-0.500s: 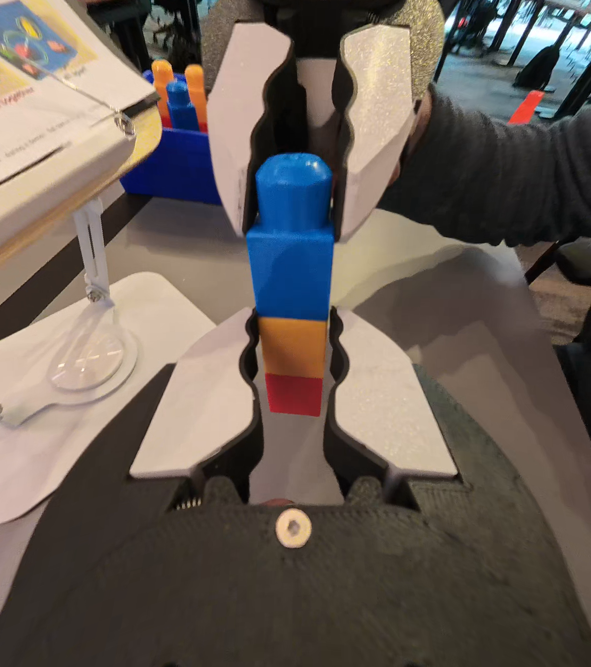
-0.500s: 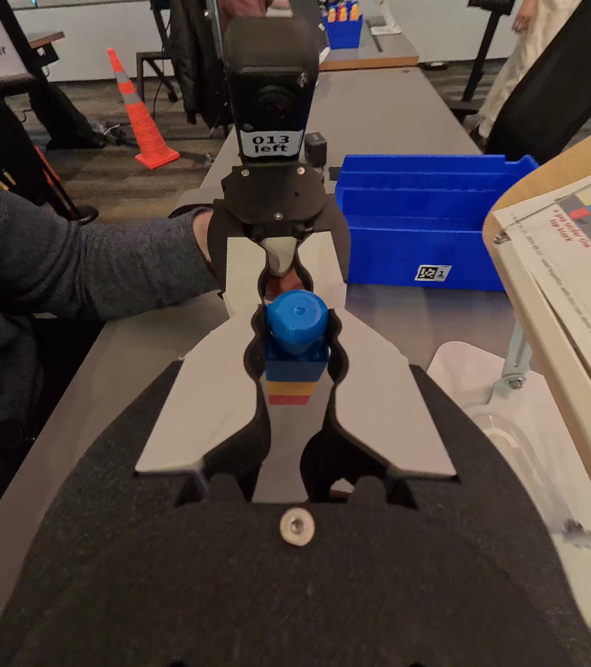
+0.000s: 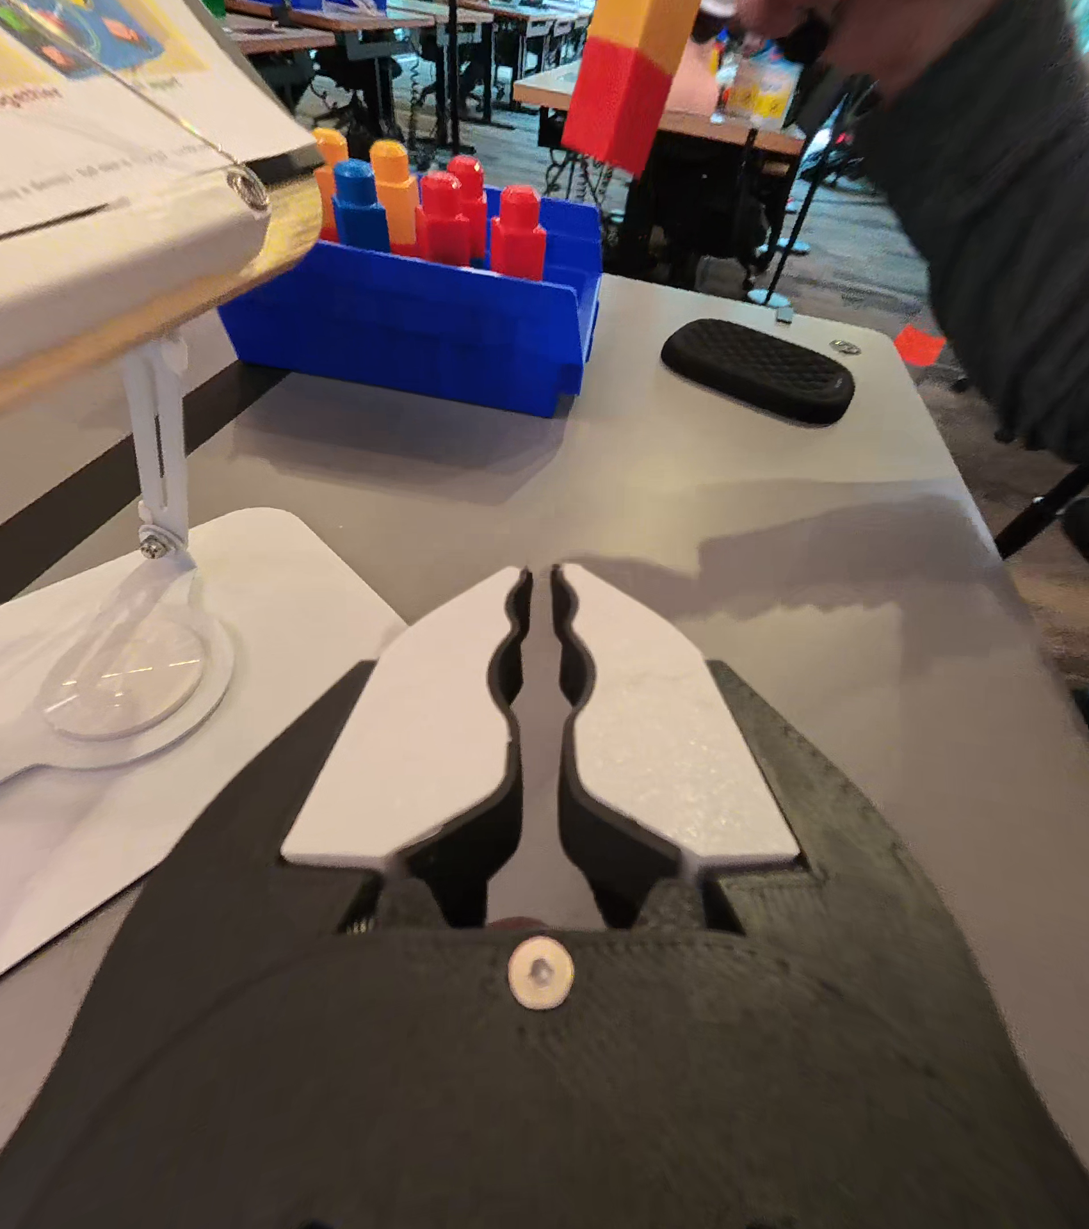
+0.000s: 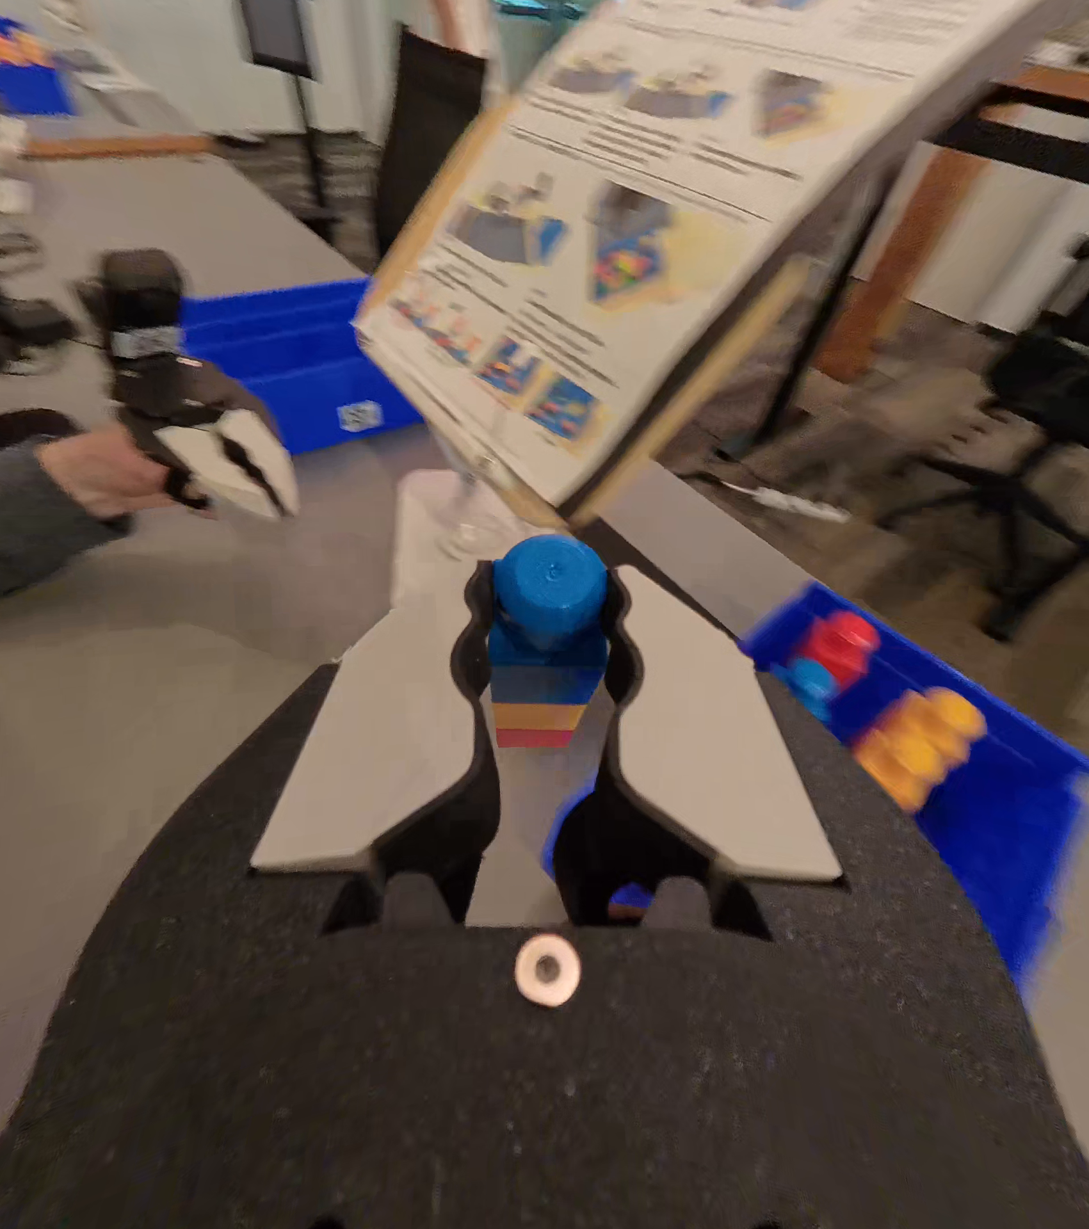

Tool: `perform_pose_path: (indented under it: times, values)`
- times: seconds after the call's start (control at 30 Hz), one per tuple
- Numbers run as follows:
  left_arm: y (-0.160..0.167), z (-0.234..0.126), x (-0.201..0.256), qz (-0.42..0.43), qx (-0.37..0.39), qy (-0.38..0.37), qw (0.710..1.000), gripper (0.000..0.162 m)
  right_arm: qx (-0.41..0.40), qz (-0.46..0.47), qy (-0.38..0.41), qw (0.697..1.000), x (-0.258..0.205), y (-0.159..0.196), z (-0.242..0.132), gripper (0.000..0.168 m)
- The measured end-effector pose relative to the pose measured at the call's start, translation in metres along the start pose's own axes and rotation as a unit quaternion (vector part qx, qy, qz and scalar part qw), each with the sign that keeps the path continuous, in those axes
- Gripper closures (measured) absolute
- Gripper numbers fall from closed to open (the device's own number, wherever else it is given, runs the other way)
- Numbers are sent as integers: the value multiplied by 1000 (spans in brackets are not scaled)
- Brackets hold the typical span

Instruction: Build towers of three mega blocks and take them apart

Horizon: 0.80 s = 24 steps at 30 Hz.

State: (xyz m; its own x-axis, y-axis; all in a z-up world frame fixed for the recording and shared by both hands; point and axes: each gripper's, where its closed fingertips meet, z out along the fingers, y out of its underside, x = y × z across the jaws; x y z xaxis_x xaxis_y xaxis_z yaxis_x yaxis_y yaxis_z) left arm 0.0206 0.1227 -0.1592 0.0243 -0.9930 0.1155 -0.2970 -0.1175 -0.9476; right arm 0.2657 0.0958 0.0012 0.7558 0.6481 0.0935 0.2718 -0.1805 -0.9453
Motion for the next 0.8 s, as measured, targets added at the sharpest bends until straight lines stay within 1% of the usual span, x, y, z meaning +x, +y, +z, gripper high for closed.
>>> perform_pose_path:
  times: [0.07,0.13,0.27,0.37,0.47,0.67,0.8]
  values:
    - [6,6,-5,-6,-11,-14,1000,160,-27,10,65,997,29,20,-21,137]
    - [11,12,-9,-14,-12,-24,1000,162,-49,20,114,992,52,41,-32,137]
    - [18,23,-13,-15,-17,-38,999,162,-78,44,167,982,85,85,-32,137]
    - [29,29,-19,-14,-40,-56,998,162,-78,62,193,976,101,106,-32,137]
    - [33,33,-21,-18,-41,-59,997,160,-84,69,216,970,113,125,-28,137]
    - [36,34,-26,-26,-40,-66,997,158,-113,86,225,964,124,165,-11,137]
    - [37,35,-27,-27,-39,-68,997,157,-127,94,232,960,130,179,-3,137]
